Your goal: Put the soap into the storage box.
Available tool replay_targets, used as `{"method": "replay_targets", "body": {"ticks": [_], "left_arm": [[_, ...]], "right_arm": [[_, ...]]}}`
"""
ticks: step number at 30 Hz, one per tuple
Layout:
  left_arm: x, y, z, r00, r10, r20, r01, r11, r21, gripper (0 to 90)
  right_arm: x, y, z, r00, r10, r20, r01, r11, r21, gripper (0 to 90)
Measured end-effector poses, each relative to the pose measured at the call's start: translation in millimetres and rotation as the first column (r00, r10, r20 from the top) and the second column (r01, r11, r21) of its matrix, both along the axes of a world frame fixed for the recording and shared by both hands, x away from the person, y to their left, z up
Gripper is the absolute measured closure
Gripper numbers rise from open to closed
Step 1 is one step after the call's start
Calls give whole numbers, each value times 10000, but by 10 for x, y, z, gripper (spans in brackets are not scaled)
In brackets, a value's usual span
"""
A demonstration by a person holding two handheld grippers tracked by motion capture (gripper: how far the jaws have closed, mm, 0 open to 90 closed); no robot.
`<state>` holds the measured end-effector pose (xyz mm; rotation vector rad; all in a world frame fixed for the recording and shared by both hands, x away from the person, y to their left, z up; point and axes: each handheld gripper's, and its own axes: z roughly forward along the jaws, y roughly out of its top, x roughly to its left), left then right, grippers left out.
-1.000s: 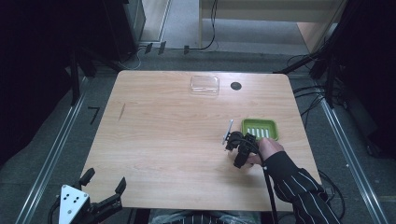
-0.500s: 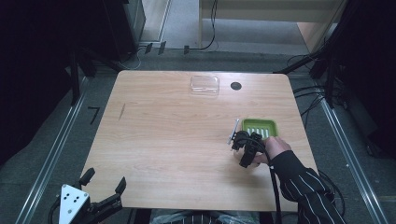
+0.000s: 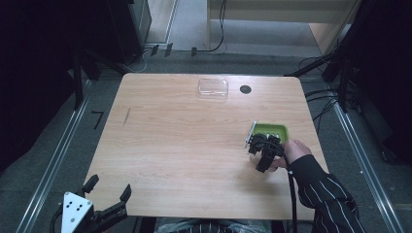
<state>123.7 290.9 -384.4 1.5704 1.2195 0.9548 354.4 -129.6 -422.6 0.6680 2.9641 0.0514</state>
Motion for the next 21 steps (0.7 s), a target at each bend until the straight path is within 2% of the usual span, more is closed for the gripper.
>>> {"method": "replay_targets", "body": {"ticks": [21], "left_arm": [[4, -1, -1, 10000, 10, -37, -10, 10000, 4, 72]], "right_arm": [[64, -184, 60, 10000, 3, 90, -2, 9999, -141, 335]]}}
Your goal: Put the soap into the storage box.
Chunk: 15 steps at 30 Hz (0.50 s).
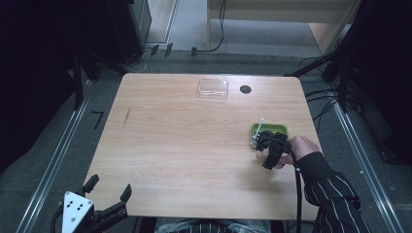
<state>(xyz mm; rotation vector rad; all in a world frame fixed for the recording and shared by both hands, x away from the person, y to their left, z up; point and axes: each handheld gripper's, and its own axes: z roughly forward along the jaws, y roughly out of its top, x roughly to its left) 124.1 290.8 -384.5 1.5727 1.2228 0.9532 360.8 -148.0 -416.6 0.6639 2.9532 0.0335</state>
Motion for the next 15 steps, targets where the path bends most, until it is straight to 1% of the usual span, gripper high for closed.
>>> {"method": "replay_targets", "body": {"ticks": [2, 6, 9, 15], "left_arm": [[-1, 5, 0, 10000, 2, -14, -2, 10000, 23, 72], [-10, 3, 1, 10000, -1, 37, 1, 10000, -17, 72], [-10, 2, 1, 10000, 13, 20, -13, 10000, -3, 72], [-33, 15, 3, 9999, 106, 21, -106, 9999, -36, 72]], "right_arm": [[7, -9, 5, 10000, 45, 19, -45, 10000, -26, 335], [34, -41, 0, 9999, -57, 85, 57, 10000, -36, 335], [42, -55, 0, 9999, 63, 94, -62, 10000, -73, 335], [72, -92, 37, 9998, 17, 205, -16, 10000, -53, 335]]}}
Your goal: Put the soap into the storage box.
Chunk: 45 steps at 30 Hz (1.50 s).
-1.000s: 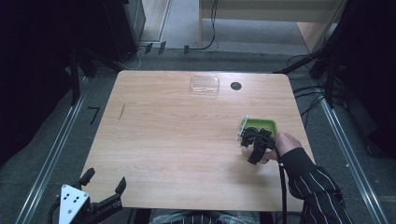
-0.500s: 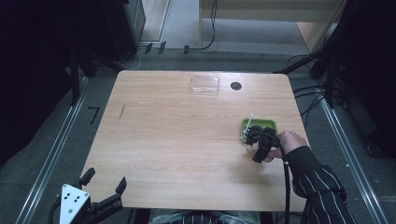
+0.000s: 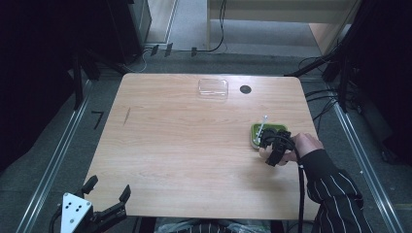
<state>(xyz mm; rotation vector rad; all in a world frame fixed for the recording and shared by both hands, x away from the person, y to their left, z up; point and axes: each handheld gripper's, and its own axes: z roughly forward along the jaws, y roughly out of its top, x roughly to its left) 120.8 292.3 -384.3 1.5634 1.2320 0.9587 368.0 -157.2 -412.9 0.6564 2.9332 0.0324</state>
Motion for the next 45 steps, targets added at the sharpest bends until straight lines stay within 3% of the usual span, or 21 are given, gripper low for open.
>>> {"method": "replay_targets", "body": {"ticks": [22, 45], "left_arm": [[-76, 25, 0, 9997, 252, 17, -252, 9997, 42, 72], [-143, 53, -1, 9987, 505, -11, -505, 9987, 56, 72]], "right_arm": [[137, -84, 126, 9991, 147, 396, -150, 9999, 52, 335], [367, -119, 106, 9967, 635, 500, -643, 9978, 142, 335]]}}
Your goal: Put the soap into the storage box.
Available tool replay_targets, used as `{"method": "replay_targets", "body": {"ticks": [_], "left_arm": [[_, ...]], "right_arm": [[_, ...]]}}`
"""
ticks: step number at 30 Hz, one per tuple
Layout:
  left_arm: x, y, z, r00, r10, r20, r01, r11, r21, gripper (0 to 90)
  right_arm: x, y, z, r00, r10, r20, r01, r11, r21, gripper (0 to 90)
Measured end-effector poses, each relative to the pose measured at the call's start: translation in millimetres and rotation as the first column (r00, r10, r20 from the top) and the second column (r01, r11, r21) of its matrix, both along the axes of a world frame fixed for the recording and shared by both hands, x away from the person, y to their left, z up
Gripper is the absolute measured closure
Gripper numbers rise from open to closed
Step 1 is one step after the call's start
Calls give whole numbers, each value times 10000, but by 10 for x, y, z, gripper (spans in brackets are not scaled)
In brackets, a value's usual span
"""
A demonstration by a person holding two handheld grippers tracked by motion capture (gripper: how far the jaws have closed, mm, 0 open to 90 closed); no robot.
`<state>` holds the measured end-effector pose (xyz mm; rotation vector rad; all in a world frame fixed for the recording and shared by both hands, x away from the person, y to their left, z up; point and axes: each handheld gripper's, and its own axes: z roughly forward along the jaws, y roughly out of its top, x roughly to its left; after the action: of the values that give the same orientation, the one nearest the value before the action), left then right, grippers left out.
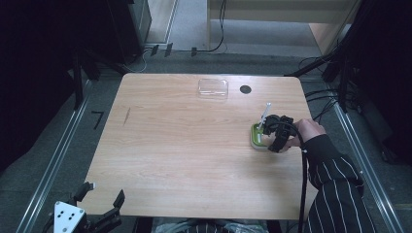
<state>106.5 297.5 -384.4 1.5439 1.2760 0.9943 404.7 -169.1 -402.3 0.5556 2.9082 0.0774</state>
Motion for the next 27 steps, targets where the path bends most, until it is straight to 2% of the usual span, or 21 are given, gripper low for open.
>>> {"method": "replay_targets", "body": {"ticks": [27], "left_arm": [[-39, 12, 1, 9999, 166, -15, -166, 9999, 24, 72]], "right_arm": [[191, -17, -17, 9998, 184, 102, -184, 9998, 42, 336]]}}
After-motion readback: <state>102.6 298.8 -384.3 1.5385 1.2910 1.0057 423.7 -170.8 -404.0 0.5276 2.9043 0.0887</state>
